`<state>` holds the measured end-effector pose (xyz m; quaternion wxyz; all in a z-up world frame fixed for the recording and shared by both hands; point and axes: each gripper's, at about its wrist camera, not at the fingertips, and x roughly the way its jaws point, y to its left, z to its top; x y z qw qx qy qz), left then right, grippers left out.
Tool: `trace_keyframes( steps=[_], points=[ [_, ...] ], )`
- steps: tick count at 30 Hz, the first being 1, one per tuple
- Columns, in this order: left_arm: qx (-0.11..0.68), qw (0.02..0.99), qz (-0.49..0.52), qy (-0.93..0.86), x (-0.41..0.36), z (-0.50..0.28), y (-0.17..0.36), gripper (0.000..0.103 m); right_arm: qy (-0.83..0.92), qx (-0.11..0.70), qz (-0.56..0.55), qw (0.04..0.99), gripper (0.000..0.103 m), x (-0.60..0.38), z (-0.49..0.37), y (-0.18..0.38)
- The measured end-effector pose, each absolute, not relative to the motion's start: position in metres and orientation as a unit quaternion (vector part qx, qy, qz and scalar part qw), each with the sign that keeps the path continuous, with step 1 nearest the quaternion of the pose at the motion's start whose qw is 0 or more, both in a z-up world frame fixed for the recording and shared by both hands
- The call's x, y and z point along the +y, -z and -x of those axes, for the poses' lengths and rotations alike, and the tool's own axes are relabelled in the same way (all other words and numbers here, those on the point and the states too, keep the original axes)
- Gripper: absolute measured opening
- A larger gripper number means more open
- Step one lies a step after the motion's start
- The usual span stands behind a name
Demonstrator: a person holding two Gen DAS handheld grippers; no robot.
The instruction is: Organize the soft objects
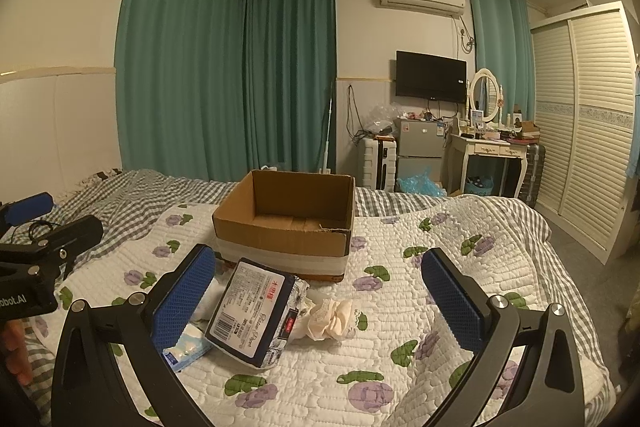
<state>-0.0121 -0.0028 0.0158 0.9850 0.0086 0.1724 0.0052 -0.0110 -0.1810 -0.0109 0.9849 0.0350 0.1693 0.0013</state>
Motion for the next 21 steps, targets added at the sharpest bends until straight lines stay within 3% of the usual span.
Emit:
trace_keyframes(
  steps=[9,21],
  points=[
    [0.184,0.983,-0.017,-0.005,-0.007,0.003,-0.012,0.103,0.004,0.168,-0.045,0.985,0.103,-0.191,0.017,0.006],
    [0.374,0.927,0.019,0.002,0.009,-0.054,0.093,0.103,0.005,0.29,-0.037,0.956,0.103,-0.19,-0.024,0.062]
  ],
)
